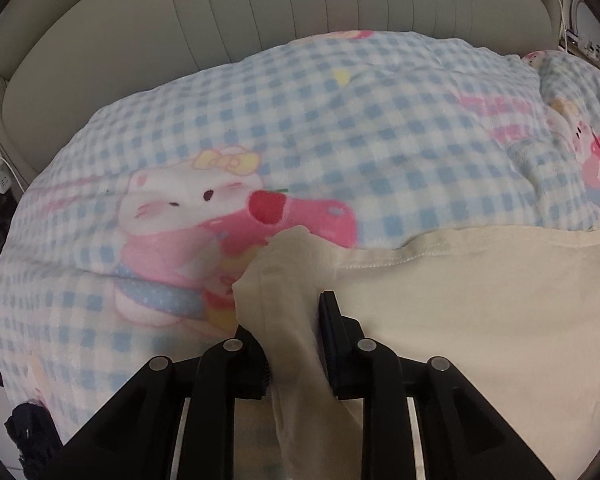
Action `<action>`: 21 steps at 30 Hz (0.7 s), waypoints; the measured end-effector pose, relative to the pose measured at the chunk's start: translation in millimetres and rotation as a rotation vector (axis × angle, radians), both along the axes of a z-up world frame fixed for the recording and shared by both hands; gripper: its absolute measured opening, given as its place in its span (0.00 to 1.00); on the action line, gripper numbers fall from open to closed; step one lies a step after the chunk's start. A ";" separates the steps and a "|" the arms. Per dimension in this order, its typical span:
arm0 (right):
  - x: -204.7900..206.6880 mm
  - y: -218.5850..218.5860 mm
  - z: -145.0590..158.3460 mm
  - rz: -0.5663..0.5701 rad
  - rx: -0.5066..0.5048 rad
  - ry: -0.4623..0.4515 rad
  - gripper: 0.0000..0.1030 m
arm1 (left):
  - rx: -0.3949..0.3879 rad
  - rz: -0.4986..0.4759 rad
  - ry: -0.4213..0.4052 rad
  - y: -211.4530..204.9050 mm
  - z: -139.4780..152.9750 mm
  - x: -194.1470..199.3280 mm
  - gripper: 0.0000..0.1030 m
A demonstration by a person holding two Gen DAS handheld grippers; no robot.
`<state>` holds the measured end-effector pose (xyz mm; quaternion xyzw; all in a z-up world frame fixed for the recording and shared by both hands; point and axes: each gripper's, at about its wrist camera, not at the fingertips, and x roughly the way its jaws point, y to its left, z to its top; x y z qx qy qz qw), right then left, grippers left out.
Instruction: Fold clothes
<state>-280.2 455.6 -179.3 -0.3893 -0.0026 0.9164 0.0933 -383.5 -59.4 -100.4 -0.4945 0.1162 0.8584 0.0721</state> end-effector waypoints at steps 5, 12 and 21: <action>1.0 16.9 19.8 -0.074 0.068 0.023 0.21 | -0.023 -0.050 -0.025 -3.7 24.2 11.4 0.25; 53.6 -3.5 36.1 0.046 -0.047 -0.093 0.22 | -0.242 -0.050 0.092 -35.2 40.3 45.7 0.45; 125.6 -129.9 -9.1 0.453 -0.088 -0.349 0.22 | -0.082 -0.107 0.043 -41.1 55.9 73.0 0.45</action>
